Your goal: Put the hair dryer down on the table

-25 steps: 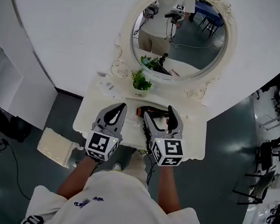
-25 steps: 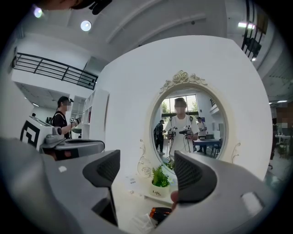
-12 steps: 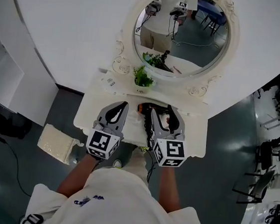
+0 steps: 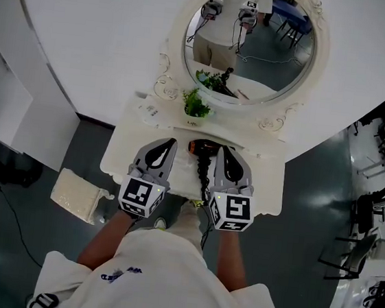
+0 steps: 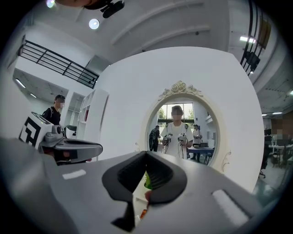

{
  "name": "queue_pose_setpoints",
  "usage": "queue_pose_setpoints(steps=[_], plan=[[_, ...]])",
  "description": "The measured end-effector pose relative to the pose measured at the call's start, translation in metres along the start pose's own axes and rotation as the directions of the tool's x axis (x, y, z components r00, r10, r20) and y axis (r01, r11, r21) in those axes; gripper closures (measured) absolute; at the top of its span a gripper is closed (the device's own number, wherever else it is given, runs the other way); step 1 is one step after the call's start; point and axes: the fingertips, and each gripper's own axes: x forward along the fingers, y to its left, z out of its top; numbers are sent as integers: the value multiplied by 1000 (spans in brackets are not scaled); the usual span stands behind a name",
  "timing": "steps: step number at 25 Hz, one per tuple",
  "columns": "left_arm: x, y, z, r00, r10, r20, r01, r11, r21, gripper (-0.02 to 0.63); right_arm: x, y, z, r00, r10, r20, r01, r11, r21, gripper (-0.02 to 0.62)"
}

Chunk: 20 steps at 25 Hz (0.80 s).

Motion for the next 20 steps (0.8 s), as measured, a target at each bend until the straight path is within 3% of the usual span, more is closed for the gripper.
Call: queue_pose_setpoints(steps=[20], plan=[[-1, -2, -10, 1000, -10, -23, 10, 1000, -3, 597, -4, 2, -6, 1000, -1, -27, 1, 1000, -6, 584]])
